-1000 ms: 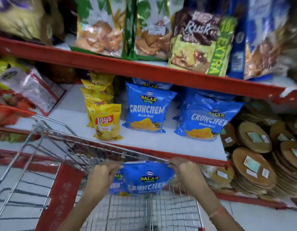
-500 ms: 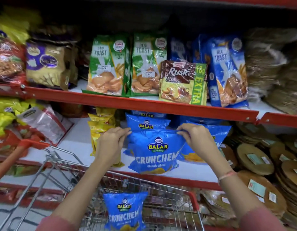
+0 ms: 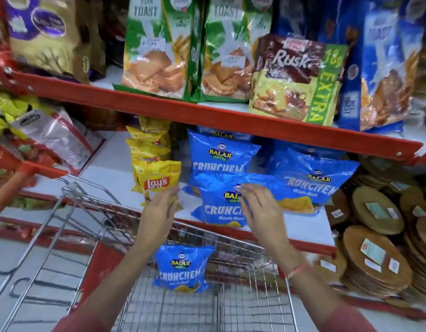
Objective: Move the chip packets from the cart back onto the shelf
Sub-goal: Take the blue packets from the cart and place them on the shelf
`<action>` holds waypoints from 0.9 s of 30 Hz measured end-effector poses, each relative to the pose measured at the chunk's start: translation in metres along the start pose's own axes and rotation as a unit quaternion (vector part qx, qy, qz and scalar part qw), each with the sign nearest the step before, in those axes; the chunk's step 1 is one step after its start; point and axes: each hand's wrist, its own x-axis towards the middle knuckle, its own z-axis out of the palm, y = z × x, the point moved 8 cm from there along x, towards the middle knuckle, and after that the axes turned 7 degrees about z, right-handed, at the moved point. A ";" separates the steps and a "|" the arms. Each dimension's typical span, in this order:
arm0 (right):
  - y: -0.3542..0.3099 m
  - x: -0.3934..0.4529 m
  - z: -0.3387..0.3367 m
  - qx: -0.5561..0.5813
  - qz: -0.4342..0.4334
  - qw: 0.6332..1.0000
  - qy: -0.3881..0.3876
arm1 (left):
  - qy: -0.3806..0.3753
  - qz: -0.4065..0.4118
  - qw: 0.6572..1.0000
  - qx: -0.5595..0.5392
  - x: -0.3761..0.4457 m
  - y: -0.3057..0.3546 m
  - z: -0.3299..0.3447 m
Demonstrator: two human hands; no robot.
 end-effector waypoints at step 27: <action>-0.017 -0.152 0.206 -0.110 0.118 0.820 -0.549 | -0.386 -0.178 0.895 0.134 -0.139 -0.140 0.084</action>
